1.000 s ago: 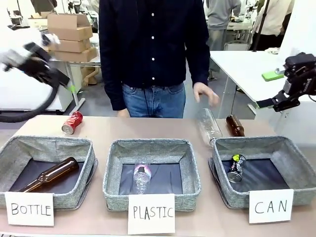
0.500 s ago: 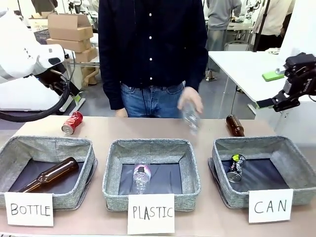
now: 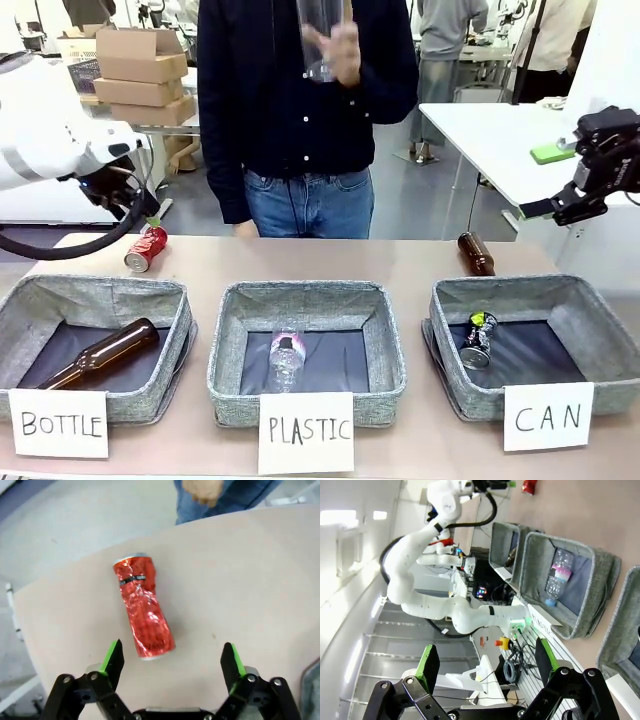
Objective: Sort the can waste into the basket.
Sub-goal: Pick up the can waste from the table and place it in the right Fabric basket.
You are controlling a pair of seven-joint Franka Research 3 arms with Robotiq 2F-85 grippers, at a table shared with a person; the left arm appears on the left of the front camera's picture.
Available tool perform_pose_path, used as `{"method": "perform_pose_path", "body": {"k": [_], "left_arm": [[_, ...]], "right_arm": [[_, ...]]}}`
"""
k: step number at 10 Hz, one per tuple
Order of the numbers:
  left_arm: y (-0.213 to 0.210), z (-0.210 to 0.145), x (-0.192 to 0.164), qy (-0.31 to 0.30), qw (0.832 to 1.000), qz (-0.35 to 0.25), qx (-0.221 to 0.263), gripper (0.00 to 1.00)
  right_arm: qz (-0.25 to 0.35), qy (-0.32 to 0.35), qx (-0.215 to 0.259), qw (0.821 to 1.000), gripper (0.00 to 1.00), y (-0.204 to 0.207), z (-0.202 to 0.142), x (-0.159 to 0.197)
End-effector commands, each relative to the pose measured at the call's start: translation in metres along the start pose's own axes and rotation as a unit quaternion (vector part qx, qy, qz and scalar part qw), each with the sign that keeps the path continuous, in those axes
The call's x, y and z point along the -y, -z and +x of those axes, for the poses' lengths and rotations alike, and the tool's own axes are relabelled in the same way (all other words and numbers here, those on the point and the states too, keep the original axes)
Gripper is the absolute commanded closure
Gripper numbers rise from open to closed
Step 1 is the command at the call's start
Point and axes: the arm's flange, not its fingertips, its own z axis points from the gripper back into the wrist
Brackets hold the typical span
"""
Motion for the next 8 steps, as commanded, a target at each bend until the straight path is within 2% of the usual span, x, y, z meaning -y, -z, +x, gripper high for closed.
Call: {"method": "perform_pose_path", "body": {"k": [1,3,6,8], "left_arm": [[0.021,0.028,-0.006,-0.032,0.999,0.007,-0.021,0.0],[0.054,0.04,-0.022,-0.053,0.997,0.046,-0.017,0.0],[0.092,0.041,-0.025,-0.049,0.997,0.026,-0.058,0.0],[0.098,0.041,-0.027,-0.05,0.996,0.028,-0.065,0.0]], "right_arm": [[0.0,-0.015,-0.004,1.0,0.0,-0.002,0.0,0.0],[0.0,-0.015,-0.004,1.0,0.0,-0.002,0.0,0.0],[0.0,-0.015,-0.004,1.0,0.0,-0.002,0.0,0.0],[0.0,-0.015,-0.004,1.0,0.0,-0.002,0.0,0.0]]}}
